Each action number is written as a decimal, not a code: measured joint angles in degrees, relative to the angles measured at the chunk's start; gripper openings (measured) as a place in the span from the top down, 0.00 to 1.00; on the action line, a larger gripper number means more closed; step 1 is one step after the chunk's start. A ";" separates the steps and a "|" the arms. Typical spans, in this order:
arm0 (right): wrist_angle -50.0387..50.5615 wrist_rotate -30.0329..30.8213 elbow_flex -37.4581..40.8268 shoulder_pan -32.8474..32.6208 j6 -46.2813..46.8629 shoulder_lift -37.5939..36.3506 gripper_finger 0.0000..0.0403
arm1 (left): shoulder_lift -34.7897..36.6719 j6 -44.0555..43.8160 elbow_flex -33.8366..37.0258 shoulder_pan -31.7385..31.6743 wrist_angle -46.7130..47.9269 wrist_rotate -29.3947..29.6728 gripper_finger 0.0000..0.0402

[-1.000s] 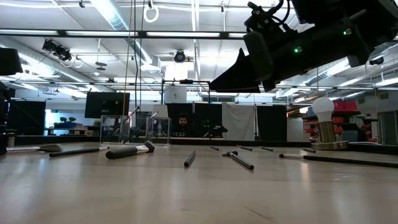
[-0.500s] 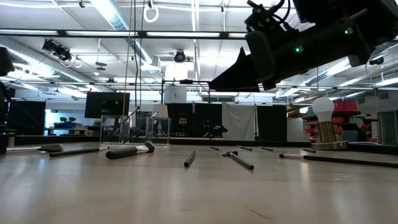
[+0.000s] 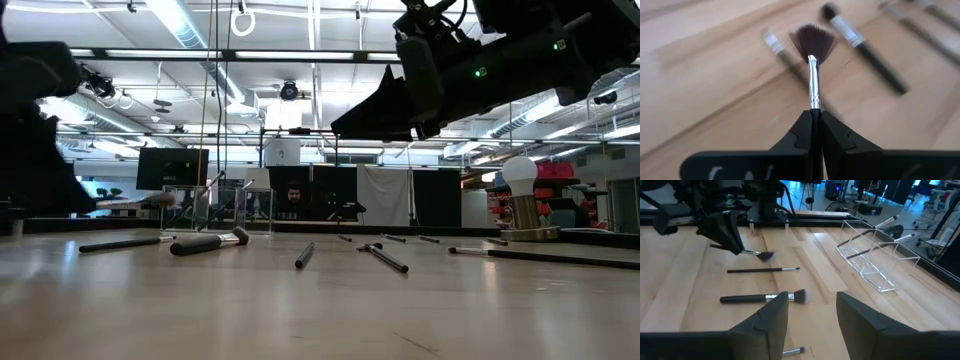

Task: Put items in baskets/containers
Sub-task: Put the highlighter brush into the transparent organizer

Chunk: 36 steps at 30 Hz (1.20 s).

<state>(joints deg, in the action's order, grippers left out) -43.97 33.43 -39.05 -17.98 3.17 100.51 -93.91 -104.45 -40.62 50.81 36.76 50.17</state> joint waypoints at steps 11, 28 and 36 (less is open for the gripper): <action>-0.04 -18.07 0.02 2.19 -0.38 0.00 0.58 | 5.63 36.38 -0.03 -9.91 -15.30 1.86 0.95; -13.98 -16.65 0.04 3.86 5.94 0.00 0.58 | 14.04 94.22 -0.11 -25.17 -50.09 -6.52 0.95; -17.78 -9.90 -1.74 4.02 7.78 0.02 0.58 | 14.05 99.18 -0.16 -27.74 -55.20 -6.49 0.95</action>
<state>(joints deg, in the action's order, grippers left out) -61.76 23.54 -40.79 -13.96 10.96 100.53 -79.86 -5.27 -40.77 23.07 -18.44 43.68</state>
